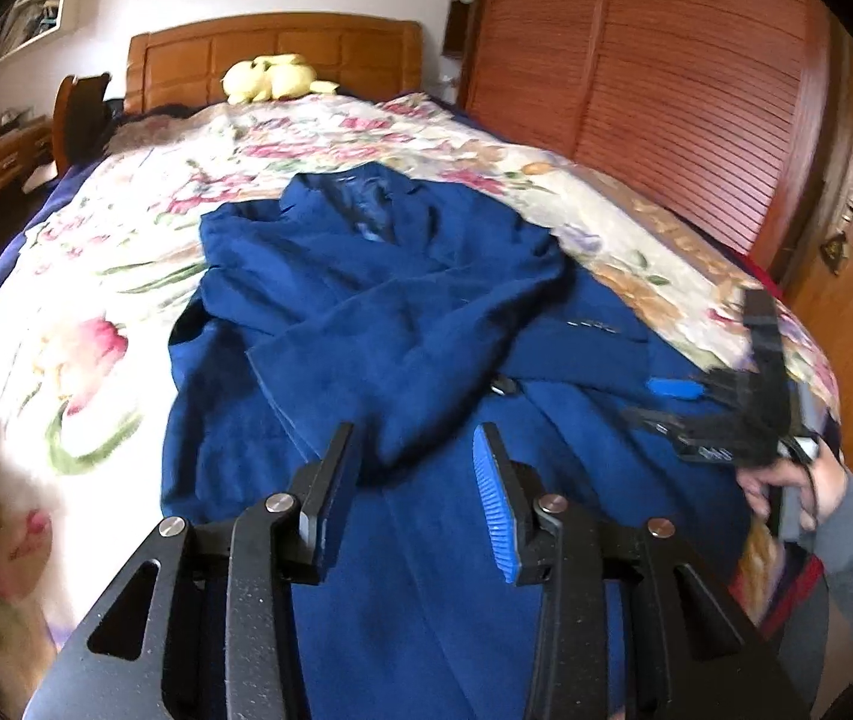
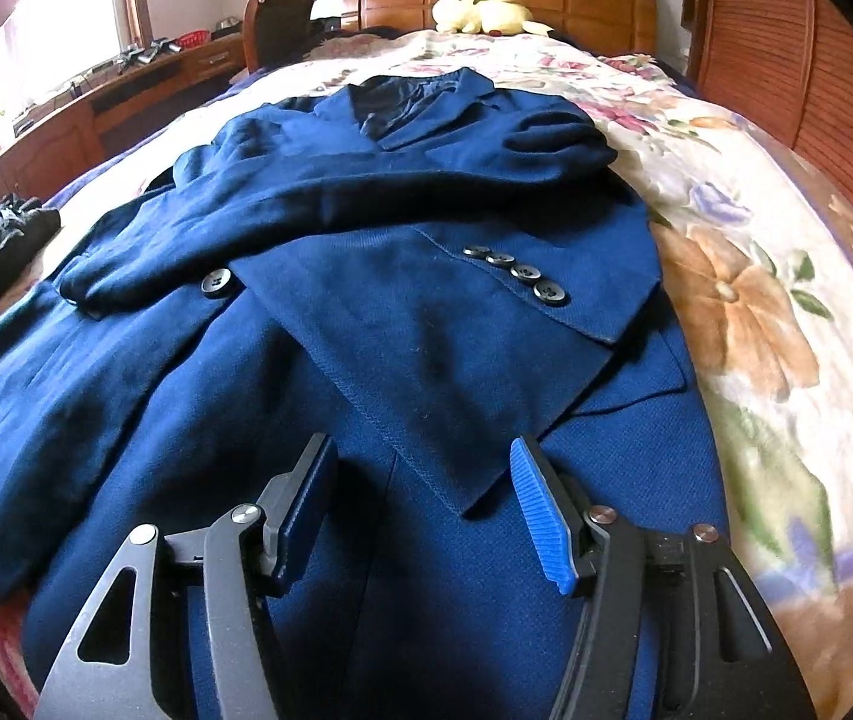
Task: Fold large clothes
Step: 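Move the left tool to the jacket's side edge and grasp it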
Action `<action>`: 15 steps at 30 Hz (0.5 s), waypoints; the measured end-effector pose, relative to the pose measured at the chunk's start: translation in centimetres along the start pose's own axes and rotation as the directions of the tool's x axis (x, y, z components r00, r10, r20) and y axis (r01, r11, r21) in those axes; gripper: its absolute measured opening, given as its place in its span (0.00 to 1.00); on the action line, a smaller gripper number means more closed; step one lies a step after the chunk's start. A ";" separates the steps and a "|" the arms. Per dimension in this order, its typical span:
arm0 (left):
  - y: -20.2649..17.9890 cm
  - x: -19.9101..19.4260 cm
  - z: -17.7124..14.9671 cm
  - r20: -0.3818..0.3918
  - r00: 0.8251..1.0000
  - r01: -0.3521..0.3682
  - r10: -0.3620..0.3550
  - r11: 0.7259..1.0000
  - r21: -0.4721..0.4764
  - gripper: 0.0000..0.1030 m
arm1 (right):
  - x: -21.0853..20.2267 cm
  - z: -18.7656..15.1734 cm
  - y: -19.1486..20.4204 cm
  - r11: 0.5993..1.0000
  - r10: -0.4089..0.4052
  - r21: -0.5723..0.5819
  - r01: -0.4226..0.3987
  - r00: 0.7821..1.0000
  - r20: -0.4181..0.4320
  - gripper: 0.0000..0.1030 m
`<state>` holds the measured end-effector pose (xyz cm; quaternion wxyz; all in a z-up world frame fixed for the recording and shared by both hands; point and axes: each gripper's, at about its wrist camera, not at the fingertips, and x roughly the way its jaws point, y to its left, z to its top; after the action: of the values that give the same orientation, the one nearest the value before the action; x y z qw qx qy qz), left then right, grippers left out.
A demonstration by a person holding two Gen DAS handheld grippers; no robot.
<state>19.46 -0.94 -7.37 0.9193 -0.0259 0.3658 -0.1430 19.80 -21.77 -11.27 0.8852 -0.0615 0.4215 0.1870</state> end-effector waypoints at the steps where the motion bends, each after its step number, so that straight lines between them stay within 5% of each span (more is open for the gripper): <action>1: 0.4 0.6 0.3 -0.012 1.000 -0.007 0.007 1.000 -0.004 0.45 | 0.2 -0.2 -0.1 1.000 0.000 -0.001 0.000 1.000 0.002 0.60; 7: 3.6 5.5 2.5 -0.116 0.991 -0.063 0.061 0.998 -0.015 0.51 | -0.6 -1.1 -0.7 1.000 0.015 0.011 -0.015 1.000 0.006 0.61; 15: 6.7 11.0 3.7 -0.223 0.960 -0.179 0.172 0.984 -0.014 0.52 | -0.7 -0.9 -0.6 1.000 0.021 0.015 -0.021 1.000 0.008 0.61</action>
<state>31.24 2.20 -13.05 0.8814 0.0070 0.4689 -0.0567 18.96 -22.76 -11.38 0.8853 -0.0497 0.4200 0.1933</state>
